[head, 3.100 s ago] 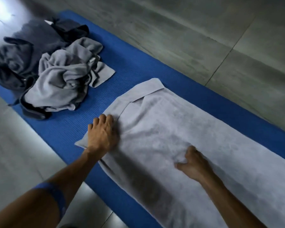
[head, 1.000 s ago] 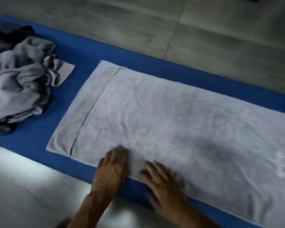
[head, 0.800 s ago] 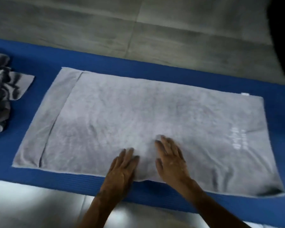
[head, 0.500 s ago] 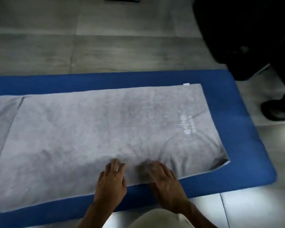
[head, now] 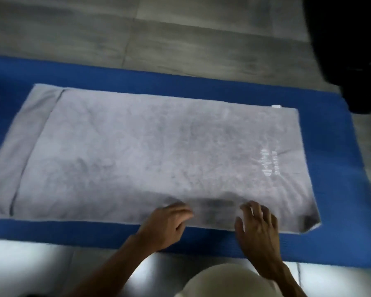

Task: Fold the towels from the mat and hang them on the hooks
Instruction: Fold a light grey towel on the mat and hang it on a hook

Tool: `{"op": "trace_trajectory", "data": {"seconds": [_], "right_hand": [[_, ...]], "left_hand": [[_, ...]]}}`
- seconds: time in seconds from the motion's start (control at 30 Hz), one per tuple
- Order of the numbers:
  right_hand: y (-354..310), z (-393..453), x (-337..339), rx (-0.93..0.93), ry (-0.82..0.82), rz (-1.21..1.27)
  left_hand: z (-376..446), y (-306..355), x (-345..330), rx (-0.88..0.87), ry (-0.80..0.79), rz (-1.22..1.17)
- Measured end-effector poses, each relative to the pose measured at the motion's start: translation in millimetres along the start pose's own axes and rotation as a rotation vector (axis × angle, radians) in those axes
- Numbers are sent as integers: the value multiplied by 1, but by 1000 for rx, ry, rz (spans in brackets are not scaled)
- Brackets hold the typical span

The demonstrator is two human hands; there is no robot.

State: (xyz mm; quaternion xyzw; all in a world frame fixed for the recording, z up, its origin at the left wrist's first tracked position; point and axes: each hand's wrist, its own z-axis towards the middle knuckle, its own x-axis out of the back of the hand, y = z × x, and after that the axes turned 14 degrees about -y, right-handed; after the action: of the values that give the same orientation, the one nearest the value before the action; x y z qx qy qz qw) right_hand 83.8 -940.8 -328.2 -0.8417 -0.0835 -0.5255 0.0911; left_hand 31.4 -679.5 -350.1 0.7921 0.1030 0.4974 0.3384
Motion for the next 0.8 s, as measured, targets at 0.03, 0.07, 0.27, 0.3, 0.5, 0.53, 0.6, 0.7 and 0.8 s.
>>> {"op": "trace_trajectory", "data": {"seconds": [0.03, 0.07, 0.27, 0.3, 0.5, 0.53, 0.6, 0.7, 0.8], "right_hand": [[-28, 10, 6, 95, 9, 41], [-57, 22, 10, 190, 13, 69], [-220, 78, 19, 610, -103, 48], [-241, 84, 19, 664, -149, 40], [-303, 102, -8, 876, -192, -103], [-304, 103, -12, 854, -198, -135], [-304, 102, -18, 838, -188, -182], [-310, 102, -18, 806, -194, -219], [-313, 103, -16, 804, -231, -220]], "left_hand": [[-6, -9, 7, 56, 69, -11], [-14, -23, 14, 125, 139, -25], [-104, -119, 71, 525, 470, -138], [-124, -134, 82, 604, 498, -111], [-229, -222, 127, 1019, 438, -3], [-242, -234, 131, 1088, 432, -8], [-259, -253, 135, 1209, 434, -53], [-267, -272, 141, 1285, 413, -137], [-264, -282, 150, 1337, 474, -209]]}}
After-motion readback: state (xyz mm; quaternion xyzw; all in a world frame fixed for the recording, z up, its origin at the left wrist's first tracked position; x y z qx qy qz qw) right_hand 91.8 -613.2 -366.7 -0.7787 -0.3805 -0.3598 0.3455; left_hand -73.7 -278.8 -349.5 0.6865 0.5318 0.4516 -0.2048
